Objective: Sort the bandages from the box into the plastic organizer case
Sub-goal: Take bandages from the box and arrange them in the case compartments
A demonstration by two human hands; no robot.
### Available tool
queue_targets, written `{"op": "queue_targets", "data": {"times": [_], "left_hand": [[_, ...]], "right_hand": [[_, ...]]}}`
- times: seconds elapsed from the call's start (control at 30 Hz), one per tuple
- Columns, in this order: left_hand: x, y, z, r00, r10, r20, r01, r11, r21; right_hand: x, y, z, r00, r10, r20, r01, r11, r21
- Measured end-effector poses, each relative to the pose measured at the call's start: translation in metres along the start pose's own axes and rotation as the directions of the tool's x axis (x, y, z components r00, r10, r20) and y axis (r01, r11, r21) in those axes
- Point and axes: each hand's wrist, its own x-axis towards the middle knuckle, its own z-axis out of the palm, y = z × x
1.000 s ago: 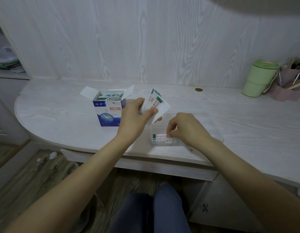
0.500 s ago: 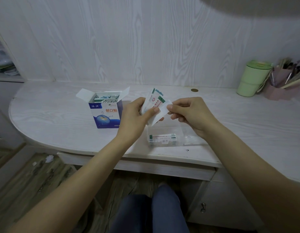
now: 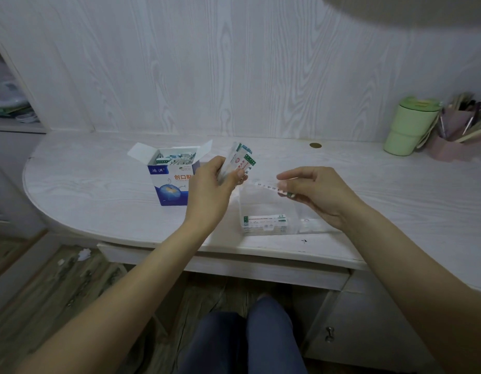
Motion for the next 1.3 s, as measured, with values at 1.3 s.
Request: {"op": "queue_targets", "data": {"times": [1.3], "left_hand": [[-0.010, 0.012, -0.003, 0.975, -0.017, 0.220, 0.077, 0.960, -0.268]], "right_hand": [[-0.004, -0.009, 0.019, 0.986, -0.113, -0.125, 0.100, 0.990, -0.101]]}}
